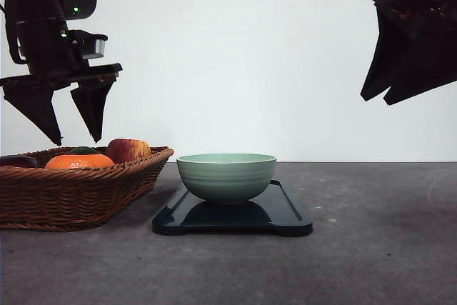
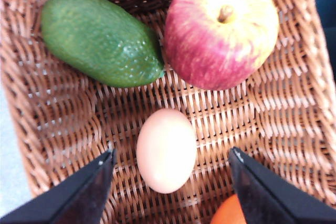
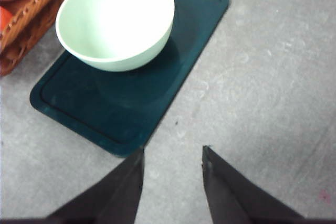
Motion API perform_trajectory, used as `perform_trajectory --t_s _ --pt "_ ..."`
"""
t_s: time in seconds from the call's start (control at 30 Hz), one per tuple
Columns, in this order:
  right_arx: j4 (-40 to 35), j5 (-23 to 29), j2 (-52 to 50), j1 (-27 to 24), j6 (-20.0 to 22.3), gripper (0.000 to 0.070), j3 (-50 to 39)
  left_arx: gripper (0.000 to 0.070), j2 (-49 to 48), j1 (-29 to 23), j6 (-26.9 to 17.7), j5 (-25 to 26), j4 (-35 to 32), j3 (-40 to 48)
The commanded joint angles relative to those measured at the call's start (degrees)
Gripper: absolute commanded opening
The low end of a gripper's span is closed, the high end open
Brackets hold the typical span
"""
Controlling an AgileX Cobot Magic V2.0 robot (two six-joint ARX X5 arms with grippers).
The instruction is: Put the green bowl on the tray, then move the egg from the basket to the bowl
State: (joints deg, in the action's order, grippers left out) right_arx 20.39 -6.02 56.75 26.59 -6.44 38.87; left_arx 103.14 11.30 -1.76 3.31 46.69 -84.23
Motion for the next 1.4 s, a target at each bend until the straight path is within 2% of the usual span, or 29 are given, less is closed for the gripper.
perform_trajectory --t_s 0.0,1.37 --pt "-0.77 0.10 0.38 0.28 -0.44 0.0215 0.33 0.0420 1.70 0.15 -0.39 -0.09 -0.36 -1.42" --pt "-1.08 0.10 0.39 0.28 -1.09 0.0215 0.33 0.0420 8.66 0.26 1.37 -0.34 -2.45 -1.42"
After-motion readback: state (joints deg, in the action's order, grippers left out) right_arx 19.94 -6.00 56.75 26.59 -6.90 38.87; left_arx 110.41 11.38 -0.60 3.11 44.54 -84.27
